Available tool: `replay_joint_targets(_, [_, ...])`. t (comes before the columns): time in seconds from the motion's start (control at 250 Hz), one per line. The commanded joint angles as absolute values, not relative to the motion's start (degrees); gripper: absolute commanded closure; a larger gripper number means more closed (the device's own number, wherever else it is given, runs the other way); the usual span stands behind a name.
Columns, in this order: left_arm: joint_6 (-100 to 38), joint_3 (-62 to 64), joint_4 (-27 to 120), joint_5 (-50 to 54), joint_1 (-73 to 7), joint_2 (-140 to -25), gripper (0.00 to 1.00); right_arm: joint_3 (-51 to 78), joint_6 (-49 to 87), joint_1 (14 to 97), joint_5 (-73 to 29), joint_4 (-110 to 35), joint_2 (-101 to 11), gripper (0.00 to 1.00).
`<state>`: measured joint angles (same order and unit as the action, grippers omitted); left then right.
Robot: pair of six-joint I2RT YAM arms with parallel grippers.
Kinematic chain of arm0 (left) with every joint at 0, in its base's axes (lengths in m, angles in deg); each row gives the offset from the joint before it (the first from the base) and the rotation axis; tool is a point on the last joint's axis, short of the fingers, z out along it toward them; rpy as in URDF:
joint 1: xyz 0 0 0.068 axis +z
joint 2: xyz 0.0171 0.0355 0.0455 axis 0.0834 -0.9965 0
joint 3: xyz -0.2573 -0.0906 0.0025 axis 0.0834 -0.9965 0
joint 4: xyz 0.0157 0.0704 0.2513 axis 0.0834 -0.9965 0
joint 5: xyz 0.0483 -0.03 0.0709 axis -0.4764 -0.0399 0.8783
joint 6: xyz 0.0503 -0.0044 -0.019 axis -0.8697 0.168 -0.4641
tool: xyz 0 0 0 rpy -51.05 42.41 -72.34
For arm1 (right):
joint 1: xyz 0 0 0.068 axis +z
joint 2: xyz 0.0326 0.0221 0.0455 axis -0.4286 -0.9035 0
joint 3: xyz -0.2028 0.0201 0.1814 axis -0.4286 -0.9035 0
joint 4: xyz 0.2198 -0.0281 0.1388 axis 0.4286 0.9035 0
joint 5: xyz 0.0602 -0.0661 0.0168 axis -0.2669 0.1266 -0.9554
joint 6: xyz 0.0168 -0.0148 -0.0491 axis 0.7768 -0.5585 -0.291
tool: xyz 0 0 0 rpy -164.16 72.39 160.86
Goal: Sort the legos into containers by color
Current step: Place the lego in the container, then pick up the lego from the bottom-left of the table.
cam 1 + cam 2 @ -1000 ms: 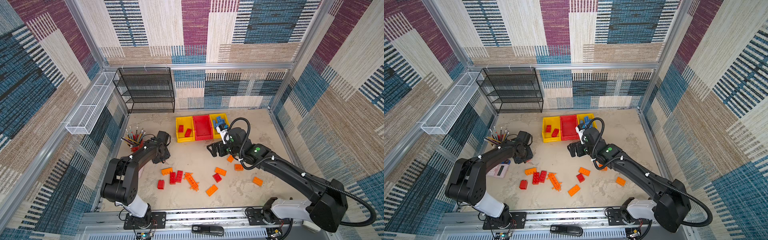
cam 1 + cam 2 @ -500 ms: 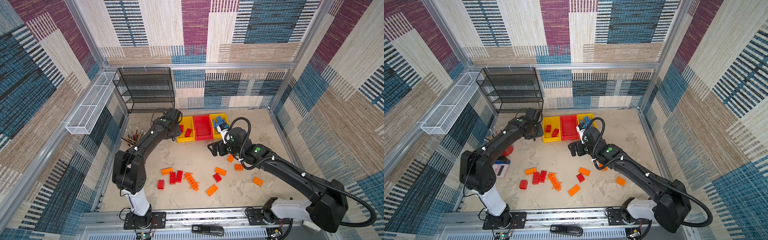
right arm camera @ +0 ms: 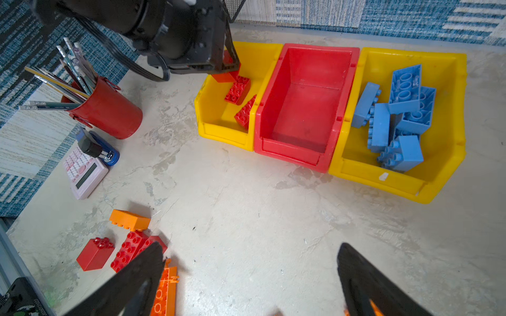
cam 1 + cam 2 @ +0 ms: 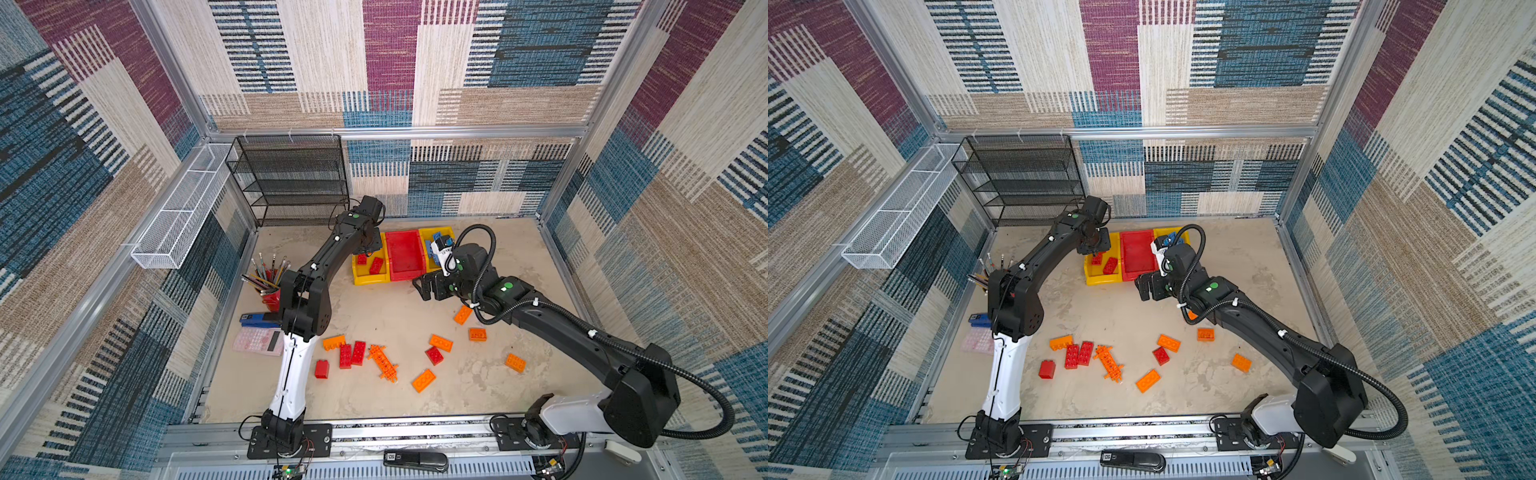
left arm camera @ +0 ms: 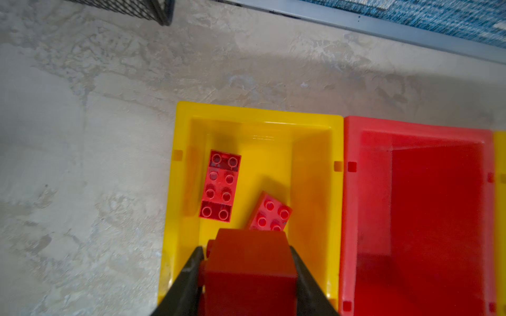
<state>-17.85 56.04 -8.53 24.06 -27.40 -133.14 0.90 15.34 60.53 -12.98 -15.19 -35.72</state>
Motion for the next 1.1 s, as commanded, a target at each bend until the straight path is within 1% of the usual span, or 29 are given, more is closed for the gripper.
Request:
replay_joint_targets(0.0, [-20.9,59.0,-10.2,22.9,-27.3,-135.6,0.70,2.0,14.5,60.1,-14.2,-17.0,-37.0,0.01])
replay_joint_targets(0.04, [-21.1,59.8,-10.1,22.8,-27.3,-136.3,0.65,2.4,14.5,59.9,-14.2,-16.9,-37.4,0.01])
replay_joint_targets(0.112, [-21.5,61.0,-10.2,22.7,-27.3,-137.0,0.50,2.8,14.3,59.8,-14.5,-16.8,-37.7,0.01])
replay_joint_targets(0.216, [-21.8,61.2,-9.9,20.8,-27.3,-136.5,0.34,3.2,14.0,59.7,-15.0,-16.6,-37.6,0.01])
replay_joint_targets(0.336, [-21.2,57.1,-6.8,18.5,-27.4,-133.1,0.25,3.1,14.3,59.7,-15.6,-16.2,-37.2,0.01])
replay_joint_targets(0.524, [-21.2,47.1,-5.4,19.8,-27.9,-124.6,0.26,1.4,15.5,59.7,-16.9,-15.4,-34.7,0.01])
replay_joint_targets(0.696, [-18.7,25.7,0.0,23.4,-28.7,-109.1,0.27,-0.5,16.6,60.2,-19.1,-15.6,-32.7,0.01])
replay_joint_targets(0.86, [-15.6,7.5,1.3,25.8,-29.6,-94.5,0.27,-1.1,17.0,63.6,-19.7,-16.2,-33.1,0.01])
replay_joint_targets(0.992, [-13.0,-4.1,0.9,27.1,-30.5,-84.2,0.27,-1.9,17.4,66.0,-20.1,-17.0,-33.0,0.01])
replay_joint_targets(1.096, [-10.8,-10.5,-0.4,28.1,-30.9,-77.1,0.26,-2.3,18.0,67.0,-19.5,-17.0,-32.4,0.01])
